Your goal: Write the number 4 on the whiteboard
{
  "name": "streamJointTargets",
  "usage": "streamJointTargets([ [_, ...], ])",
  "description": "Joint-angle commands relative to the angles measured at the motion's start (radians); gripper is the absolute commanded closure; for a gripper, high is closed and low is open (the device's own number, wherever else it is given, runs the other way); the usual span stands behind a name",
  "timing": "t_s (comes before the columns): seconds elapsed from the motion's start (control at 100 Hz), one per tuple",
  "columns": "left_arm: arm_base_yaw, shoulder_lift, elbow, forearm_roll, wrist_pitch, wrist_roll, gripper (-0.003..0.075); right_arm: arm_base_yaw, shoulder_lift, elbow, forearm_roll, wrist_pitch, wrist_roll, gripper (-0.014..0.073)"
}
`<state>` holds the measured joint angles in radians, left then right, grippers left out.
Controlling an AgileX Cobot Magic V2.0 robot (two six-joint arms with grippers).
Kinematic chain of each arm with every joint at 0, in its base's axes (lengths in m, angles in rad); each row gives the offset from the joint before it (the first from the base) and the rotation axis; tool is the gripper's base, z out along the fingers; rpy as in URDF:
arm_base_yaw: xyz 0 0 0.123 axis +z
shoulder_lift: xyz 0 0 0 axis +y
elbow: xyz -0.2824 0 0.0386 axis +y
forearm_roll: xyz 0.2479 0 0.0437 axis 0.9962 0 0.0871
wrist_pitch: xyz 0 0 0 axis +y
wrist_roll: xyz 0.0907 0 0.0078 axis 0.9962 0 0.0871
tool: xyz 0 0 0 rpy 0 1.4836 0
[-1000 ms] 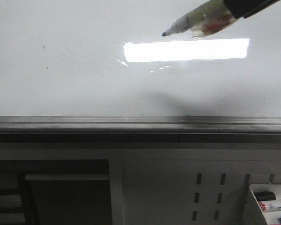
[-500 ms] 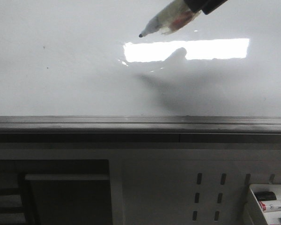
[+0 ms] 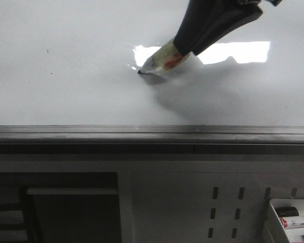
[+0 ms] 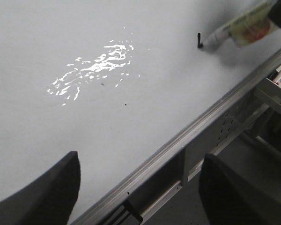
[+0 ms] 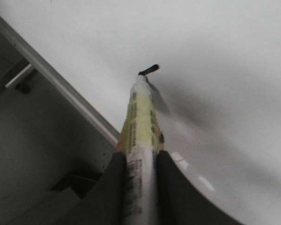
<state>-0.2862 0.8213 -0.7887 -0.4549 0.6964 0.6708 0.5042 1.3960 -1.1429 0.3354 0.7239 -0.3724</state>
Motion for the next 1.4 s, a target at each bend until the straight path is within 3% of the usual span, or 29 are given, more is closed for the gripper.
streamJointTargets([
  [0.0, 0.005, -0.002, -0.024, -0.036, -0.076, -0.011, 0.0229, 0.014, 0.007, -0.038, -0.001, -0.033, 0.004, 0.0659],
  [0.33, 0.005, -0.002, -0.024, -0.036, -0.076, -0.011, 0.0229, -0.162, -0.097, -0.052, -0.032, 0.144, 0.030, 0.0659],
  [0.5, 0.005, -0.002, -0.024, -0.036, -0.081, -0.011, 0.0229, -0.122, -0.149, -0.052, 0.093, 0.102, -0.064, 0.0659],
  [0.76, 0.005, -0.002, -0.024, -0.036, -0.103, -0.011, 0.0229, -0.104, -0.076, -0.052, 0.082, 0.010, -0.069, 0.0659],
  [0.96, 0.005, -0.002, -0.024, -0.036, -0.101, -0.002, 0.0229, -0.101, 0.007, -0.052, 0.091, 0.219, -0.077, 0.0659],
  [1.13, 0.000, 0.000, -0.046, -0.054, -0.061, 0.099, 0.0229, -0.064, -0.084, -0.107, 0.134, 0.213, -0.220, 0.0659],
  [1.28, -0.060, 0.059, -0.109, -0.162, 0.030, 0.262, 0.0230, -0.023, -0.152, -0.121, 0.134, 0.225, -0.488, 0.0659],
  [1.39, -0.138, 0.149, -0.173, -0.162, 0.121, 0.338, 0.0229, 0.011, -0.166, -0.121, 0.132, 0.238, -0.669, 0.0659],
])
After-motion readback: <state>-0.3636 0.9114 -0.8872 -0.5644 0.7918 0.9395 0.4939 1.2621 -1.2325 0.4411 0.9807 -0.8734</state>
